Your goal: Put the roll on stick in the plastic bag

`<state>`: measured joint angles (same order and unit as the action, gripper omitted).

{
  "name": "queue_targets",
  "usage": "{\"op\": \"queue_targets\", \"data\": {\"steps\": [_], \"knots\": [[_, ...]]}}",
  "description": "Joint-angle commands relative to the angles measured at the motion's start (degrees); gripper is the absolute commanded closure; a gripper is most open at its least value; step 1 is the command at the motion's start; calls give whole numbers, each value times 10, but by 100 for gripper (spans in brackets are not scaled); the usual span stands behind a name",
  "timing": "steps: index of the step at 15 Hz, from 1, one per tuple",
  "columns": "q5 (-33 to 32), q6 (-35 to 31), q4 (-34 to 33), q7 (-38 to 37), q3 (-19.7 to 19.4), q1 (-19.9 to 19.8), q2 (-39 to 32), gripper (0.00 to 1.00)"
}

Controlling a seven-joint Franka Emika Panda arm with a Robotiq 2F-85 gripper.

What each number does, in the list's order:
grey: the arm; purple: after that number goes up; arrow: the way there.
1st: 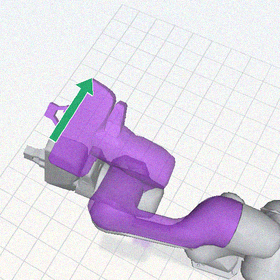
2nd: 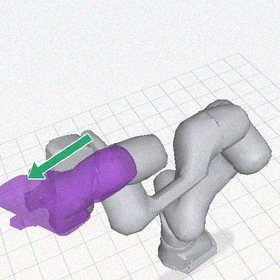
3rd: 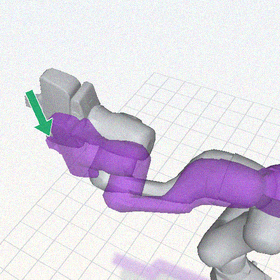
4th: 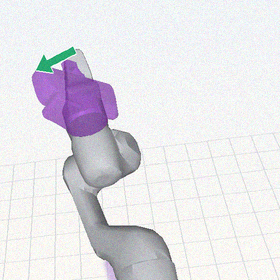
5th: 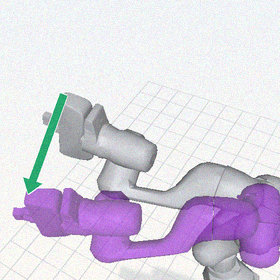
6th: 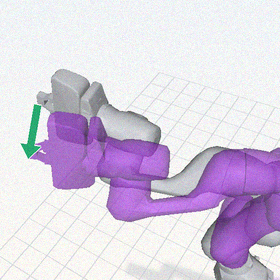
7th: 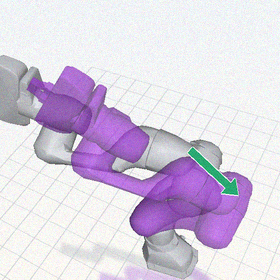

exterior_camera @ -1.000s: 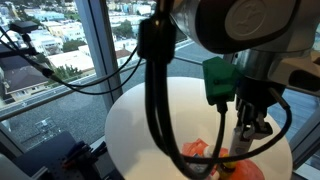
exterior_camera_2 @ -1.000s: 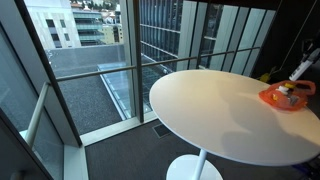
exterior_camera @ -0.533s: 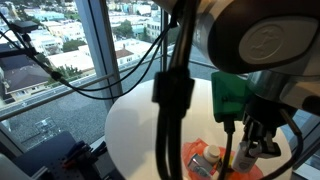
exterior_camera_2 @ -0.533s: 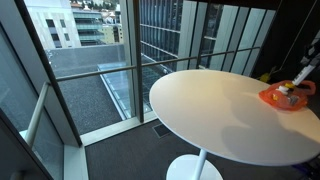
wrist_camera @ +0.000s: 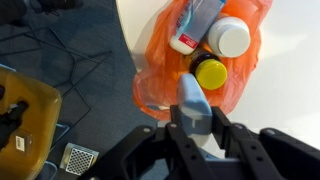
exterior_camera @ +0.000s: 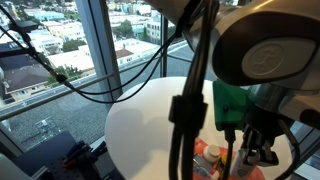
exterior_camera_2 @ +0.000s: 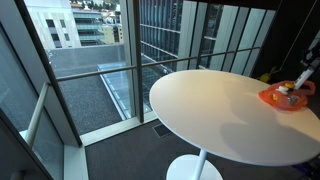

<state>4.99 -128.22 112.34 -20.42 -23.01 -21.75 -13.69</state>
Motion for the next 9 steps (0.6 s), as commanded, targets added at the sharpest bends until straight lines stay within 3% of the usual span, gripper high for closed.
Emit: {"op": "queue_targets", "data": {"steps": [1,9], "knots": [[6,20,-21,-3,2,-3,-15,89],[9,3,2,48,21,0,-17,89]]}}
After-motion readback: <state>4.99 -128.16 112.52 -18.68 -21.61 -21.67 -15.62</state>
